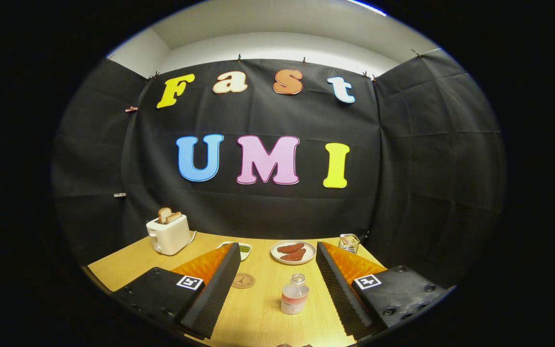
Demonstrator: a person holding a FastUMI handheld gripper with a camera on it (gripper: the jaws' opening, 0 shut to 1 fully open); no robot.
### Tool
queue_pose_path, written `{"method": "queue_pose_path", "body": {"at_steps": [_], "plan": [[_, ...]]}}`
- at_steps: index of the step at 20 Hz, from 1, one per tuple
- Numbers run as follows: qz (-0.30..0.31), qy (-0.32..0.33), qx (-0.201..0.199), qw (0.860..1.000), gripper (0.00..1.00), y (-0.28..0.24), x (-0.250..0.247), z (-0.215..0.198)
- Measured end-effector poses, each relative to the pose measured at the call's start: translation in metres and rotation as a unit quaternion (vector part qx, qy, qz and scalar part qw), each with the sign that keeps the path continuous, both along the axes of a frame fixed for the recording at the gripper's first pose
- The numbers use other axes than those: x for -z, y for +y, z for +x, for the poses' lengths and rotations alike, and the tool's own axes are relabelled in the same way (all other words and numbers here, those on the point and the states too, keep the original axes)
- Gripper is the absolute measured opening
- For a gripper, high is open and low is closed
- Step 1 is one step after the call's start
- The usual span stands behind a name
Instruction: Take the bottle from table, then pour the juice into the cup, finally place the bottle on the coaster
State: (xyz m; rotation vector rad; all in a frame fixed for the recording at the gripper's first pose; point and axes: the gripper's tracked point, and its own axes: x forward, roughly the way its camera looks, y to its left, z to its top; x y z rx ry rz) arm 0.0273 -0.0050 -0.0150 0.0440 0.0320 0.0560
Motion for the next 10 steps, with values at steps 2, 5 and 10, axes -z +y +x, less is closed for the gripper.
{"method": "queue_pose_path", "body": {"at_steps": [2,5,10], "plan": [[0.003,0.003,-0.001,1.0,0.97,-0.001,0.004,0.004],[0.007,-0.001,0.001,1.0,0.97,-0.009,0.007,0.011],[0.003,0.016,-0.003,1.0,0.97,-0.018,0.036,0.028]]}}
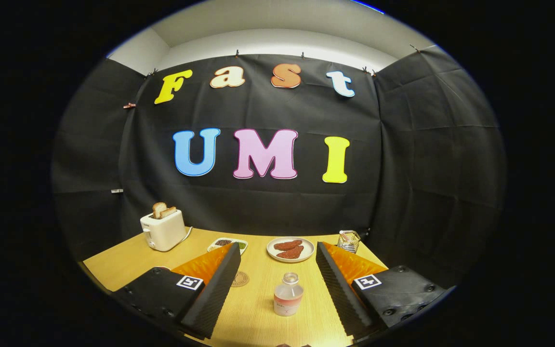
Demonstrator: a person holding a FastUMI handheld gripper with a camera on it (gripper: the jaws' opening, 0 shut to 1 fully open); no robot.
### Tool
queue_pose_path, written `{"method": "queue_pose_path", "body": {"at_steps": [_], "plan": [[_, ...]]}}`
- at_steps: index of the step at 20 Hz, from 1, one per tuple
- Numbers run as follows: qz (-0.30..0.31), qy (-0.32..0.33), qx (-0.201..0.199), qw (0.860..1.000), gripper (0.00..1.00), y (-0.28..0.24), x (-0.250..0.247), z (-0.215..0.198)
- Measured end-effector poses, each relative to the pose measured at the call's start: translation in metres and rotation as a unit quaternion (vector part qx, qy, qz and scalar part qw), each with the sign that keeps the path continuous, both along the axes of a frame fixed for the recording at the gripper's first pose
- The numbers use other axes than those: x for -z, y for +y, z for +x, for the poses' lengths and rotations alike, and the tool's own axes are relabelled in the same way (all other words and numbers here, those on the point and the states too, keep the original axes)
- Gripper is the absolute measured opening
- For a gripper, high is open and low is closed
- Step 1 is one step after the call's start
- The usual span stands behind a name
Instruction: Take the bottle from table, then pour the juice into the cup, finally place the bottle on the coaster
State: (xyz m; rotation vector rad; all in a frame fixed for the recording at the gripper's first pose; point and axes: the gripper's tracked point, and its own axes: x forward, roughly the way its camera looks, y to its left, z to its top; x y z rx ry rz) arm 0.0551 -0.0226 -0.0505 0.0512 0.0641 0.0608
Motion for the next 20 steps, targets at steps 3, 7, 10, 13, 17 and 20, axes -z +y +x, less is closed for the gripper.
{"method": "queue_pose_path", "body": {"at_steps": [3,7,10,13,17,20], "plan": [[-0.001,0.014,-0.009,1.0,0.97,-0.001,0.026,0.012],[0.001,0.026,-0.024,0.999,0.97,-0.004,0.059,0.035],[0.005,0.038,-0.025,0.999,0.97,-0.01,0.082,0.051],[0.007,0.049,-0.021,0.999,0.97,-0.01,0.103,0.065],[0.022,0.057,-0.023,0.998,0.97,-0.001,0.128,0.081],[0.019,0.061,-0.015,0.998,0.98,-0.007,0.148,0.09]]}}
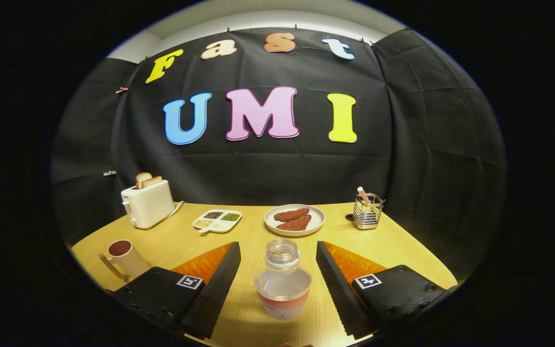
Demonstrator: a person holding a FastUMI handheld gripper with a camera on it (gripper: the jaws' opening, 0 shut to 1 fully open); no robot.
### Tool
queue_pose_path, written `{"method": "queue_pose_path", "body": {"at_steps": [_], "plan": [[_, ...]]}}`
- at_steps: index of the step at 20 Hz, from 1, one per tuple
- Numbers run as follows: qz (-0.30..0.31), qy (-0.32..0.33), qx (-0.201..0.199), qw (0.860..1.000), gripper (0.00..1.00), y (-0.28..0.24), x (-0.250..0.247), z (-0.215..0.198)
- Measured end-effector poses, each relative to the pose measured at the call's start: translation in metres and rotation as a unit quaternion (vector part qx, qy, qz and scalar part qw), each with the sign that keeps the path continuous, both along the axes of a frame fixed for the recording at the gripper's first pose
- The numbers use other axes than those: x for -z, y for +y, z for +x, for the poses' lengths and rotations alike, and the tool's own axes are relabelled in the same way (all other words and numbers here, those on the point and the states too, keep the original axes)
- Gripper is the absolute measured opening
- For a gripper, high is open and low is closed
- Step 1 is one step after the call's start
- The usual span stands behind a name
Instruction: Take the bottle from table, then pour the juice into the cup, finally place the bottle on the coaster
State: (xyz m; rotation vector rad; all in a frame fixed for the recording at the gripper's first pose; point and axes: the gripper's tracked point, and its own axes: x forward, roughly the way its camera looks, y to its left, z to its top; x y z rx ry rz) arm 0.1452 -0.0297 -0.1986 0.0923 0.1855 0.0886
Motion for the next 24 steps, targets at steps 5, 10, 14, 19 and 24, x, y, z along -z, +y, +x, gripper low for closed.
{"method": "queue_pose_path", "body": {"at_steps": [5,10,14,19,24], "plan": [[0.012,0.026,0.0,1.0,0.97,-0.004,0.04,-0.003],[0.006,0.014,-0.012,1.0,0.97,0.002,0.049,-0.001],[0.004,0.01,-0.022,1.0,0.97,0.007,0.053,0.008],[-0.011,-0.007,-0.029,0.999,0.95,0.008,0.052,0.013],[-0.016,0.007,-0.036,0.999,0.8,0.01,0.062,0.015]]}}
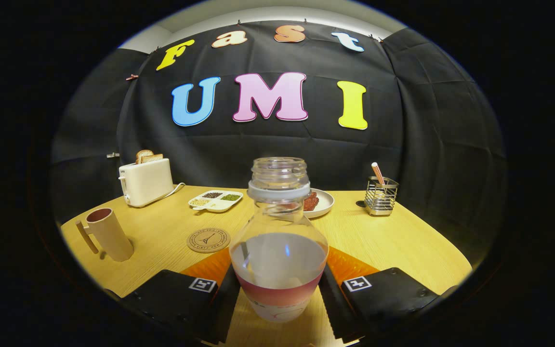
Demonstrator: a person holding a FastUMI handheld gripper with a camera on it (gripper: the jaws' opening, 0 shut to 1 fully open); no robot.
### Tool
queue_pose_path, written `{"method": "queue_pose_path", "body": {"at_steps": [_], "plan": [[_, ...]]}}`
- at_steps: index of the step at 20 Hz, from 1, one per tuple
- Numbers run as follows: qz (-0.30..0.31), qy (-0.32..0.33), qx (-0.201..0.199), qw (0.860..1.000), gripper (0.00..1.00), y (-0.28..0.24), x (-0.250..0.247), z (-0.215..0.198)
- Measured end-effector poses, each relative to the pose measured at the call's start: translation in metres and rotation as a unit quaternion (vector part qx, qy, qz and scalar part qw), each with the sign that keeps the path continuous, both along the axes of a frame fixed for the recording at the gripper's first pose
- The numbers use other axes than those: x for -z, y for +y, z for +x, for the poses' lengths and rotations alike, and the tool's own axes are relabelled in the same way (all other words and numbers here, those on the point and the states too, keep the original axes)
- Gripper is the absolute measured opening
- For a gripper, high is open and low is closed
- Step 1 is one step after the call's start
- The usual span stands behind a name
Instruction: Take the bottle from table, then pour the juice into the cup, finally place the bottle on the coaster
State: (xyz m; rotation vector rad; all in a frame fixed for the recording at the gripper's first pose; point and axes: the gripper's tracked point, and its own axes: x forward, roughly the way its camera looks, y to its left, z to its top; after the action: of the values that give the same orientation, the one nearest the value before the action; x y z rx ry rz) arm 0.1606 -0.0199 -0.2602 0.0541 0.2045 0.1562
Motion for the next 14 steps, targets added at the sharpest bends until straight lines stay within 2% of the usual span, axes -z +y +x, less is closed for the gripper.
{"method": "queue_pose_path", "body": {"at_steps": [5,14], "plan": [[-0.032,0.01,-0.031,0.999,0.77,0.007,-0.006,-0.004],[-0.136,-0.028,-0.059,0.989,0.77,0.028,-0.07,0.017]]}}
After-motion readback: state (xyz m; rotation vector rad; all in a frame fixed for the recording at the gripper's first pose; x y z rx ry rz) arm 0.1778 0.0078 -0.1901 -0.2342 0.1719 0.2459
